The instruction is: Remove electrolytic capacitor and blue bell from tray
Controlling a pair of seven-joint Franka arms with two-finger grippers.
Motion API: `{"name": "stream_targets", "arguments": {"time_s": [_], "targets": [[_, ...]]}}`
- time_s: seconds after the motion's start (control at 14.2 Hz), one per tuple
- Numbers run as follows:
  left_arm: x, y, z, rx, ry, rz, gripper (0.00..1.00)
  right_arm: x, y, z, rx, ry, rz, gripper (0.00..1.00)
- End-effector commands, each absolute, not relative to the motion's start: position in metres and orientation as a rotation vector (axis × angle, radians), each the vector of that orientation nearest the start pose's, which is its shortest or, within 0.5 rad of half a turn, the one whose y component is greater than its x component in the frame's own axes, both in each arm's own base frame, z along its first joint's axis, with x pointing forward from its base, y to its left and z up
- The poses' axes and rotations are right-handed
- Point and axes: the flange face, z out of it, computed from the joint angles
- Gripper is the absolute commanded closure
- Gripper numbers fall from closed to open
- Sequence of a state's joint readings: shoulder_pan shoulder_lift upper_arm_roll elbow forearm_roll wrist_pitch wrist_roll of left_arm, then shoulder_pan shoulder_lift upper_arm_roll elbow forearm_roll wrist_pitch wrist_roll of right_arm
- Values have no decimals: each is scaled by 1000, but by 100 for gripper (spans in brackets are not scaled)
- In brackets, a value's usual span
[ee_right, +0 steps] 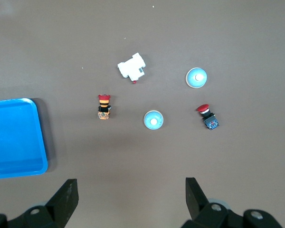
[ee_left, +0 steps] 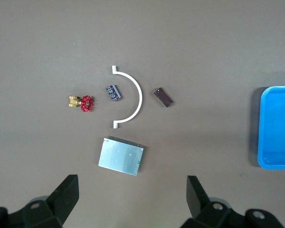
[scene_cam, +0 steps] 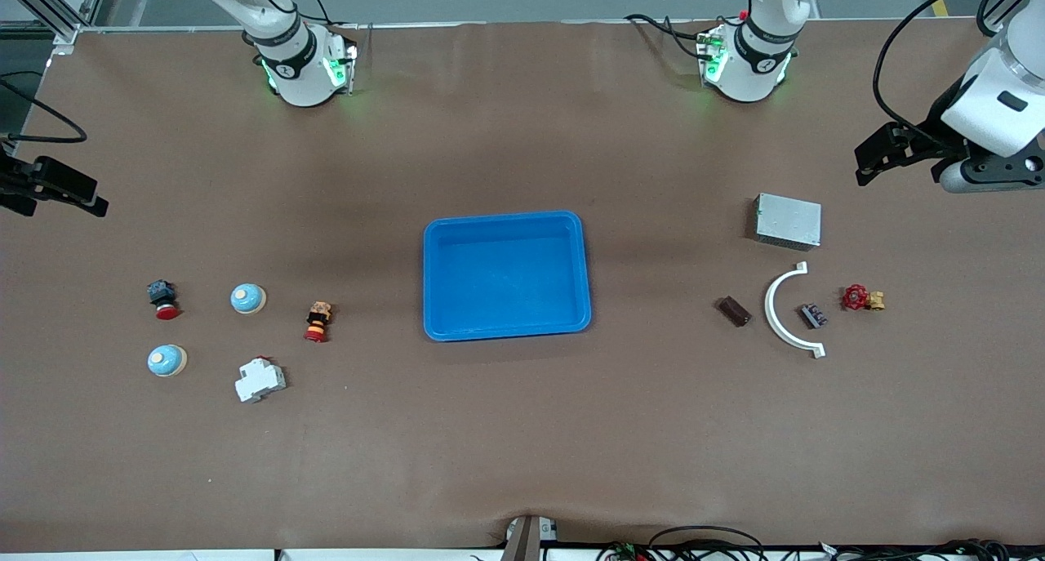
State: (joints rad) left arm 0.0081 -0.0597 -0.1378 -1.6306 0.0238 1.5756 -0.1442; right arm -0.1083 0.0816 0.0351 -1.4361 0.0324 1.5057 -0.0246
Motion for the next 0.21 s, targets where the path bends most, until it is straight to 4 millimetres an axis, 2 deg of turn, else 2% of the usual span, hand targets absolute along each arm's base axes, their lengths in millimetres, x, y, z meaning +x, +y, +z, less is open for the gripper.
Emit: {"name": "stream_targets", "arguments": {"time_s": [0.0,0.14], "targets": [[531,-69,635,-3102,-15,-8,0,564,-39,640,-3101,81,15,0],[531,-69,636,-3100,-16,-10,0,564,-39,637,-3101,81,22,0]]}}
